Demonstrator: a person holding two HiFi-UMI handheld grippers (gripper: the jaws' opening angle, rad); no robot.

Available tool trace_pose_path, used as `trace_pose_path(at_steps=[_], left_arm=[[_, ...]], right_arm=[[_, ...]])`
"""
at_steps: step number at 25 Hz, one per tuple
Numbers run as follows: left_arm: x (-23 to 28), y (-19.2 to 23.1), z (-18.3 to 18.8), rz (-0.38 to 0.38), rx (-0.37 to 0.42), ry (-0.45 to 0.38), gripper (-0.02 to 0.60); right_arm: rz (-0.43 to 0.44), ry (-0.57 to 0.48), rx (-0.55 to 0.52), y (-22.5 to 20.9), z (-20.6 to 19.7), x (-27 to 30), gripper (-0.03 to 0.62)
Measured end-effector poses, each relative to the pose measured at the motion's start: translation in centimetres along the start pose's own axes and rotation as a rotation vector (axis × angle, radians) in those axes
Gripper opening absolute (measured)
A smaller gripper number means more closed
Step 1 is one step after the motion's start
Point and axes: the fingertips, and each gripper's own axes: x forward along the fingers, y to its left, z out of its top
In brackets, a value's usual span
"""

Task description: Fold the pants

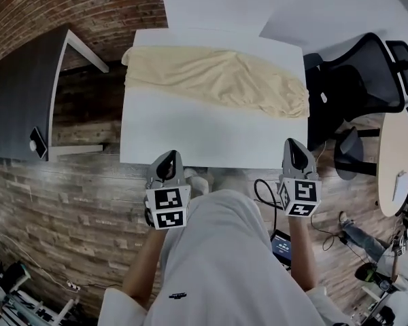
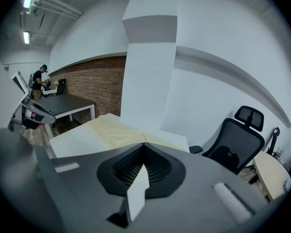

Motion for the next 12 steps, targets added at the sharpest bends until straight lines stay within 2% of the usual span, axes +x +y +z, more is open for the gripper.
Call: trace_pose_path(at_steps=[6,12], left_arm=[[0.5,-4.9,0.7,-0.089,0.027,-0.007,0.005],[4.0,-11.2,2.2,-0.18,0.095,0.017,0.005]], right_arm=[[-0.042,0.026,0.036,-3.2,-1.3,-2.7,0.006],[-0.07,0.048,0.083,-8.3,-2.3,-3.2,0.006]])
